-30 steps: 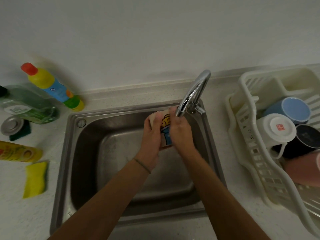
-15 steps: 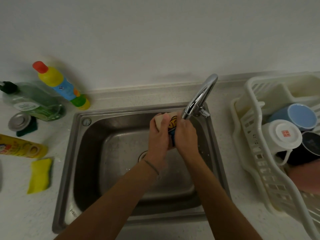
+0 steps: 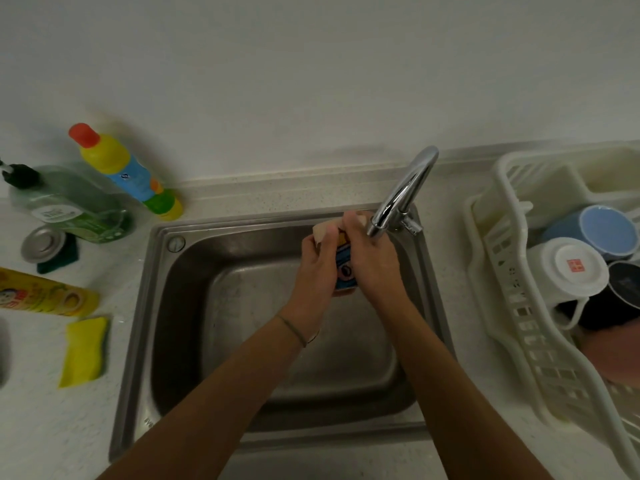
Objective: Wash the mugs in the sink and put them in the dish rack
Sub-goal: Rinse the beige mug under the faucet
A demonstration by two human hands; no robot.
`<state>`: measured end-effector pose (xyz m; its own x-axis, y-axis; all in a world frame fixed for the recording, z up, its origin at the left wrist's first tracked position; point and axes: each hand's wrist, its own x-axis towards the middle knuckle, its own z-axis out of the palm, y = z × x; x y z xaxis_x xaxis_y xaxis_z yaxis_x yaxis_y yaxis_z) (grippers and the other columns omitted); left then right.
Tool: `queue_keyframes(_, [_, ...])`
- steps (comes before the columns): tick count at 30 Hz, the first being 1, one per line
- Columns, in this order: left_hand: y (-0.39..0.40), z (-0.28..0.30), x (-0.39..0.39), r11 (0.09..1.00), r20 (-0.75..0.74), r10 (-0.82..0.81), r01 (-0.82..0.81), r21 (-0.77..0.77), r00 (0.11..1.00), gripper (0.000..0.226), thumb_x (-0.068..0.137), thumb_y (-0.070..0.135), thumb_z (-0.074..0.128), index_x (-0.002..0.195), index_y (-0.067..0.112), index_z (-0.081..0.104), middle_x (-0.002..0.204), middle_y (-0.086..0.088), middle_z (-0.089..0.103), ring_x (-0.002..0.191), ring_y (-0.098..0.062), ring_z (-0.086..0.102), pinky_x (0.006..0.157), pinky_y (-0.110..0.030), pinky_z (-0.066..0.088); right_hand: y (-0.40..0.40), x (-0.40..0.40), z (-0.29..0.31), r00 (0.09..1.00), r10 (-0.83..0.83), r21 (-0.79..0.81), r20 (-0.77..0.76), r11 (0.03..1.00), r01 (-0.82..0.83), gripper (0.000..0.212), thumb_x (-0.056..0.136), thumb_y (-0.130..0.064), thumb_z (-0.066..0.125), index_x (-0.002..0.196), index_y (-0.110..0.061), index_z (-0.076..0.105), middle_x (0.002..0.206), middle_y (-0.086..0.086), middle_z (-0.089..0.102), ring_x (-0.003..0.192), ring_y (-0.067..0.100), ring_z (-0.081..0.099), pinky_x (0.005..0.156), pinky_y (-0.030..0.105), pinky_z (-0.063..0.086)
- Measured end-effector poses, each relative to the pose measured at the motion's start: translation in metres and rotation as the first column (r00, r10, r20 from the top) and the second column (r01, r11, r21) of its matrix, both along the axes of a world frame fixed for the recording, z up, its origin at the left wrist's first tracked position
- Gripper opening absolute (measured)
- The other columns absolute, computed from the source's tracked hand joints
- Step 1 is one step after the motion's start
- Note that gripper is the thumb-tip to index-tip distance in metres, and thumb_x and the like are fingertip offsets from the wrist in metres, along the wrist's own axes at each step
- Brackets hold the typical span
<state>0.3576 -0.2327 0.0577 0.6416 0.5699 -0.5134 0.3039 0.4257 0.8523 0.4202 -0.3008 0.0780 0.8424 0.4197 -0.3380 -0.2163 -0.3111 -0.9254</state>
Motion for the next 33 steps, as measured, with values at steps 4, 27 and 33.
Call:
queue_keyframes(4, [-0.003, 0.000, 0.004, 0.982, 0.036, 0.168, -0.164, -0.098, 0.985, 0.093, 0.063, 0.080, 0.076, 0.131, 0.018, 0.061, 0.120, -0.007, 0.073, 0.108, -0.024, 0.073, 0.093, -0.049, 0.060, 0.009, -0.011, 0.007, 0.976, 0.053, -0.122, 0.210, 0.992, -0.027, 0.030, 0.104, -0.058, 0.035, 0.101, -0.040, 0.058, 0.095, -0.006, 0.069, 0.090, 0.012, 0.068, 0.079, 0.034, 0.055])
queue_keyframes(27, [0.004, -0.018, -0.013, 0.882, 0.017, 0.096, -0.077, -0.465, 0.995, 0.070, 0.086, 0.073, 0.051, 0.125, 0.018, 0.070, 0.109, -0.009, 0.075, 0.092, -0.023, 0.071, 0.079, -0.038, 0.058, -0.019, 0.014, -0.014, 0.805, 0.254, -0.466, 0.537, 0.884, 0.033, 0.045, 0.099, -0.051, 0.038, 0.074, -0.022, 0.060, 0.062, -0.006, 0.060, 0.054, 0.010, 0.059, 0.056, 0.034, 0.056])
queue_keyframes(33, [0.000, -0.021, -0.002, 0.842, -0.003, 0.054, -0.048, -0.537, 0.999, 0.063, 0.090, 0.071, 0.051, 0.120, 0.020, 0.071, 0.104, -0.007, 0.076, 0.083, -0.021, 0.070, 0.064, -0.031, 0.058, -0.040, 0.040, -0.050, 0.849, 0.181, -0.458, 0.497, 0.885, 0.079, 0.018, 0.102, -0.022, 0.052, 0.104, -0.023, 0.070, 0.093, -0.008, 0.069, 0.079, 0.002, 0.062, 0.079, 0.024, 0.055])
